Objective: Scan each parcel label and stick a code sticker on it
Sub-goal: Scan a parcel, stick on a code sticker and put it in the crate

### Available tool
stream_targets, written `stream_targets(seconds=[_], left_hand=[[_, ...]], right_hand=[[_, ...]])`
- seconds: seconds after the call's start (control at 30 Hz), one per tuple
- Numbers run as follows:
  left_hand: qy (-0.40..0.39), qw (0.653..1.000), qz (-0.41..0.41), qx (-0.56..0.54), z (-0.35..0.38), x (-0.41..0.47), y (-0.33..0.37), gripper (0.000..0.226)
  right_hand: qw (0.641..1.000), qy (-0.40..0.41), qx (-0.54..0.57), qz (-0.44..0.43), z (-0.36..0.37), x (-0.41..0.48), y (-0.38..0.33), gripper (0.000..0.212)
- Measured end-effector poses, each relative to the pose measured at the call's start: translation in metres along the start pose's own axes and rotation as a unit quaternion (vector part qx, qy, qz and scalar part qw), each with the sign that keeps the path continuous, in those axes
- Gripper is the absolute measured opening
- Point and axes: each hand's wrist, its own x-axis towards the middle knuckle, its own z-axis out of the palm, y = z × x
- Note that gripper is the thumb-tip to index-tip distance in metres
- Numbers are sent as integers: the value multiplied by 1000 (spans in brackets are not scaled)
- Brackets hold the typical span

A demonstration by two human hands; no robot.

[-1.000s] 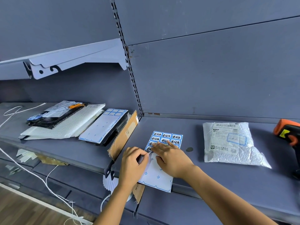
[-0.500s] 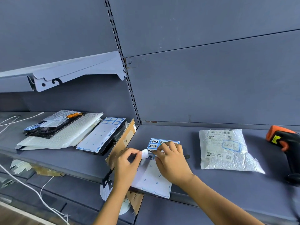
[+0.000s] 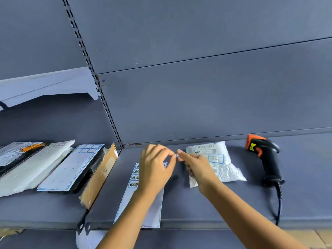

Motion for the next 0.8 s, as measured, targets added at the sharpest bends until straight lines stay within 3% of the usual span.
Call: stream_targets(seconds=[0.3, 0.6, 0.8], left_hand=[[1, 994, 111, -2, 43, 8, 30, 16], [-75, 996, 23, -45, 50, 4, 34, 18], [-130, 990, 21, -58, 64, 2, 48, 23]], right_hand=[[996, 82, 40, 20, -45, 7, -2, 27], [984, 167, -12, -60, -69, 17, -4, 23], [972, 218, 3, -90, -93, 22, -7, 14]])
